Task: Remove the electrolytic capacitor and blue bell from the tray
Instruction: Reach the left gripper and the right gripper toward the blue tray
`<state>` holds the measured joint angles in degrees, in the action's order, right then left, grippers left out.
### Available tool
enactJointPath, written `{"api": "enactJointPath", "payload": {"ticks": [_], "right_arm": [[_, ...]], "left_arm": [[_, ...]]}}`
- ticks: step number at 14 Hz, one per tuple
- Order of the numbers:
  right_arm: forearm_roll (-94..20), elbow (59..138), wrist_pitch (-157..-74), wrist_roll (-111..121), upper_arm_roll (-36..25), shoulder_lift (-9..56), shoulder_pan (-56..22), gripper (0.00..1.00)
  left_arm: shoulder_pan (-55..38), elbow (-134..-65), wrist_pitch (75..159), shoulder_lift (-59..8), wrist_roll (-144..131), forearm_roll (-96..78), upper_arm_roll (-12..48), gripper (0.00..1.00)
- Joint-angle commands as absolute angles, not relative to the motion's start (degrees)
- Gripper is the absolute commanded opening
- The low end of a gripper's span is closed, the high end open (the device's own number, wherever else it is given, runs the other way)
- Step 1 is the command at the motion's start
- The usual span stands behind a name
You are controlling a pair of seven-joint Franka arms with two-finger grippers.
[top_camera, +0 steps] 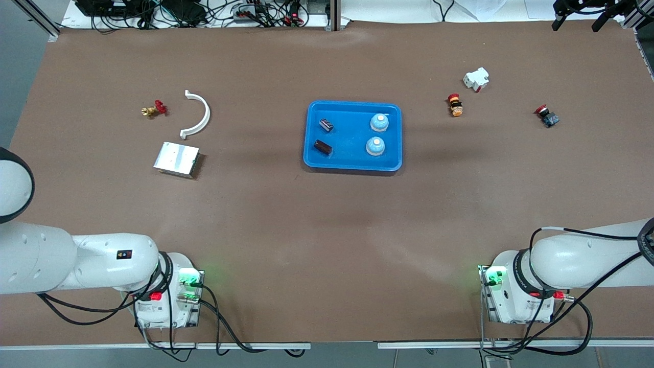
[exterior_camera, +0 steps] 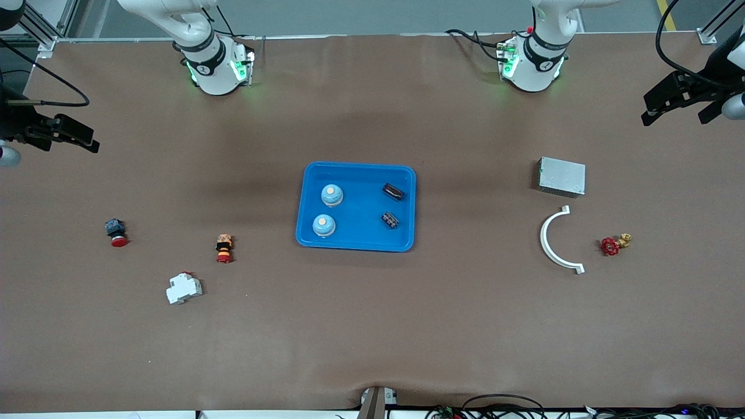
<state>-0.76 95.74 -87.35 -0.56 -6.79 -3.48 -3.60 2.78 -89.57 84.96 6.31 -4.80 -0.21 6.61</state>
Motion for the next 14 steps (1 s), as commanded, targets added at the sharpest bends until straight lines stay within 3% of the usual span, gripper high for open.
{"api": "enactJointPath", "payload": {"ticks": [1,4,10,14], "right_arm": [[-0.4,96.9,-87.8,-1.4,-6.2,-4.7,-3.2,1.0],[-0.4,96.9,-87.8,-1.4,-6.2,-4.7,-3.2,1.0],[-1.1,97.3,-86.1,-4.2,-5.9,-5.1,-4.3,1.0],[-3.8,98.7,-85.5,-20.9,-5.8,-5.3,-14.5,1.0]], "left_arm": [[2.6,-88.3,82.9,6.0,-5.0,-0.9,6.6,1.0],[2.1,-87.9,82.8,5.6,-5.6,4.4,7.8,1.0],[2.2,-88.4,83.5,-1.8,-18.9,3.9,16.8,1.0],[1.9,-88.9,88.9,-8.2,-28.0,4.5,21.5,1.0]]}}
